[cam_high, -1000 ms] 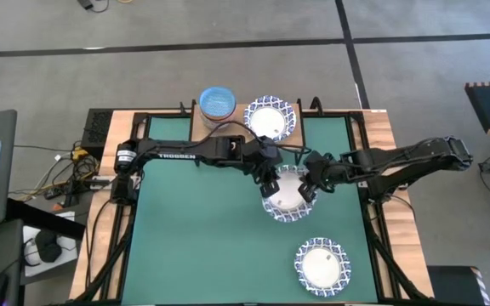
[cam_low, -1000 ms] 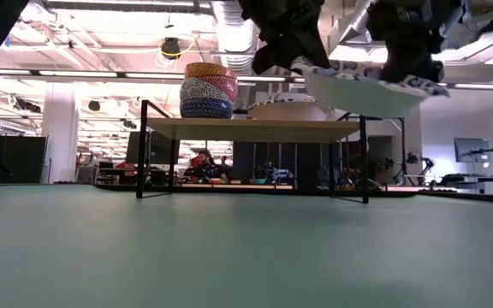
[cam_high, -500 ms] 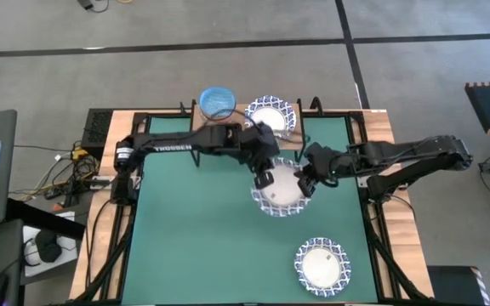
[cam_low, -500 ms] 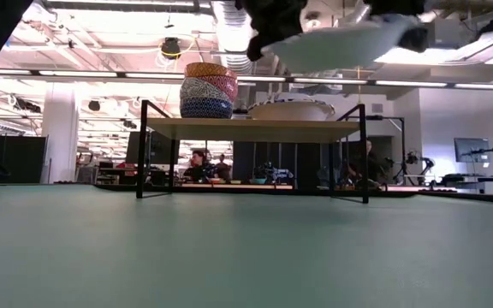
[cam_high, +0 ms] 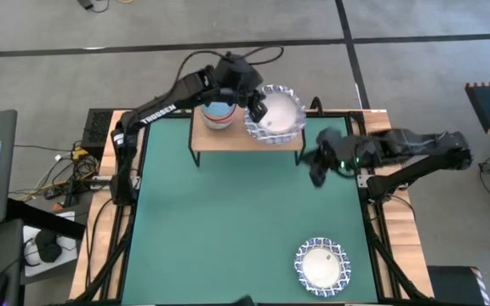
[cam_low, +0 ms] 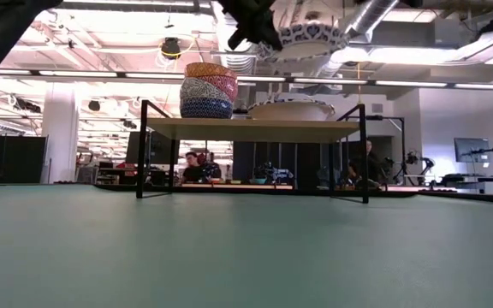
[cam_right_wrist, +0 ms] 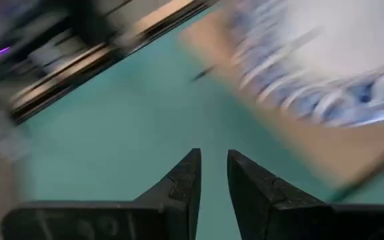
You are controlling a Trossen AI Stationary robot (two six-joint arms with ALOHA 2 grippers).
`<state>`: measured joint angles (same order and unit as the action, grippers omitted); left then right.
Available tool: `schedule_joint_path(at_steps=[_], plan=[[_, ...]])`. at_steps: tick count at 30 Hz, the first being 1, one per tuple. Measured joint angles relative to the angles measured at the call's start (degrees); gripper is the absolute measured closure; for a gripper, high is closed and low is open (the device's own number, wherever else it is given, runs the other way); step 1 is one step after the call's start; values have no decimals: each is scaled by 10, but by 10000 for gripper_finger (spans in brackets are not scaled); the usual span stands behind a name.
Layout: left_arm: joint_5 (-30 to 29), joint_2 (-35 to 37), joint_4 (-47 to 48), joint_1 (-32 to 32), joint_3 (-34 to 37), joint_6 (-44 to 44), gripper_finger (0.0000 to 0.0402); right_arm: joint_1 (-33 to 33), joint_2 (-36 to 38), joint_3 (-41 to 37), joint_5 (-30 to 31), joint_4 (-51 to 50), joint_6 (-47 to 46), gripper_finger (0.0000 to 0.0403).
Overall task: Place and stack bowls onto a shelf
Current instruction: Stack the white bowl on top of the white bowl on the shelf
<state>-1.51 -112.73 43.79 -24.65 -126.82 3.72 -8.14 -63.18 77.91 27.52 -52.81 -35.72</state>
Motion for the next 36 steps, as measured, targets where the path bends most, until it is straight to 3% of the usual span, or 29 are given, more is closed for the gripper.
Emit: schedule_joint_path(at_steps=[4, 9, 16, 28, 36], plan=[[12, -8, 0, -32, 3, 15, 401, 10, 0, 23, 45, -20, 26, 293], [30, -18, -14, -68, 15, -27, 401, 46, -1, 35, 53, -27, 50, 282], [112, -57, -11, -84, 17, -39, 373, 87, -1, 38, 34, -31, 80, 264], [35, -60, -36, -82, -10, -47, 221, 113, -1, 38, 18, -77, 81, 232], [-10, -54, 5, -60, -80, -79, 198, 120, -9, 11, -30, -160, 33, 231]])
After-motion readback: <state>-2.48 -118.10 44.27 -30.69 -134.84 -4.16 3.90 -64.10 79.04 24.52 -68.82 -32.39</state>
